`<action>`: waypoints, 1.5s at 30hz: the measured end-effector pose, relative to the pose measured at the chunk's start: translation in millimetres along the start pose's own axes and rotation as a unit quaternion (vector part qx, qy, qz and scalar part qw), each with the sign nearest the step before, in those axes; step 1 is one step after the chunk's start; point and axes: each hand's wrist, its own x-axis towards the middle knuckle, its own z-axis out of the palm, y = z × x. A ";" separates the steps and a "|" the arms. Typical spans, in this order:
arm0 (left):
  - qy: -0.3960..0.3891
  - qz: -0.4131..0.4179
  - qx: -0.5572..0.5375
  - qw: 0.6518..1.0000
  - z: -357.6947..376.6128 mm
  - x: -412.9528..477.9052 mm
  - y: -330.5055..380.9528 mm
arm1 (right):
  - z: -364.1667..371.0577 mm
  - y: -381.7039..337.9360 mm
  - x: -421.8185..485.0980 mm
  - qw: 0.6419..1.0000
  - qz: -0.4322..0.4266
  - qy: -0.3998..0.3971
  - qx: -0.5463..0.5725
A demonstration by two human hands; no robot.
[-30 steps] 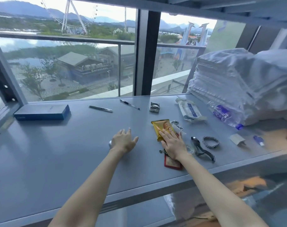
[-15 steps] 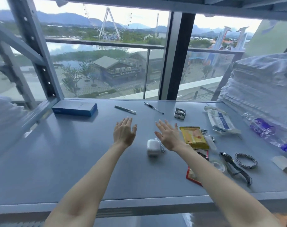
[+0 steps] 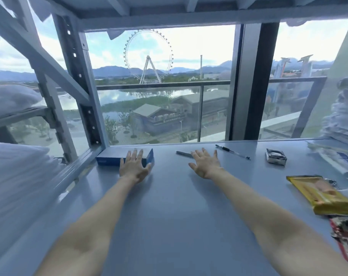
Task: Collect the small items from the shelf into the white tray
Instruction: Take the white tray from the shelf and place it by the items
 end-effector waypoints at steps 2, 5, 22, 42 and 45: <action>-0.013 -0.021 0.009 1.000 4.1 16.7 -15.3 | 5.0 -1.0 13.7 1.000 0.017 0.001 -0.025; -0.029 -0.018 0.010 0.999 2.7 43.0 -23.0 | 4.5 2.3 31.9 0.998 0.034 -0.022 -0.045; -0.025 0.211 -0.077 0.974 30.9 18.2 129.9 | -3.2 116.0 7.9 0.991 0.093 -0.091 0.016; -0.149 0.284 -0.124 0.939 21.9 -107.3 299.0 | -51.6 241.6 -199.8 0.994 0.076 -0.065 -0.053; -0.136 0.250 -0.170 0.943 14.2 -133.1 301.5 | -58.9 244.8 -258.5 0.993 0.111 -0.037 0.000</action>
